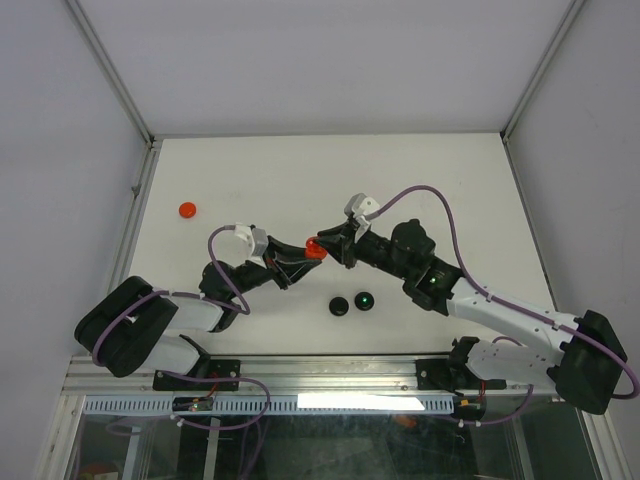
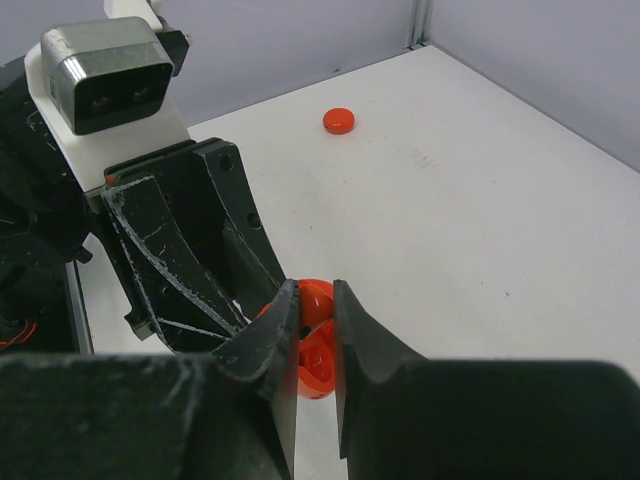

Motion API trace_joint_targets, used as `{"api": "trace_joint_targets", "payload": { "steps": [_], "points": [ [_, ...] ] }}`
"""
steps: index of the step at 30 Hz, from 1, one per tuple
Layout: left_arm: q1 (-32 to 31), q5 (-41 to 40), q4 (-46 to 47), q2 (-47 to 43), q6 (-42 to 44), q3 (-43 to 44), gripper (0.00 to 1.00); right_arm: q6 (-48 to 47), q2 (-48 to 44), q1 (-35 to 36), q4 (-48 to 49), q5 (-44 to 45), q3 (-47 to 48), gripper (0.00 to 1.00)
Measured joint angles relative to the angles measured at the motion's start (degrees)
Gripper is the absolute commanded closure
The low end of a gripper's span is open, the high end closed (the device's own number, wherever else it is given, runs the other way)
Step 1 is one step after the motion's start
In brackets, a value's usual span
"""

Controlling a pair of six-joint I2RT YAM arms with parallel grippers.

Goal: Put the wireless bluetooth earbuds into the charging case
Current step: Place the earbud in the charging case.

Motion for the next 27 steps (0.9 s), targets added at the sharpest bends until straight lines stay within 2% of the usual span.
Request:
{"api": "trace_joint_targets", "payload": {
  "steps": [27],
  "points": [
    [0.0,1.22,0.02,-0.11,-4.42,0.31,1.0,-1.31,1.4,1.14,1.97,-0.24,-1.9,0.83]
  ]
}}
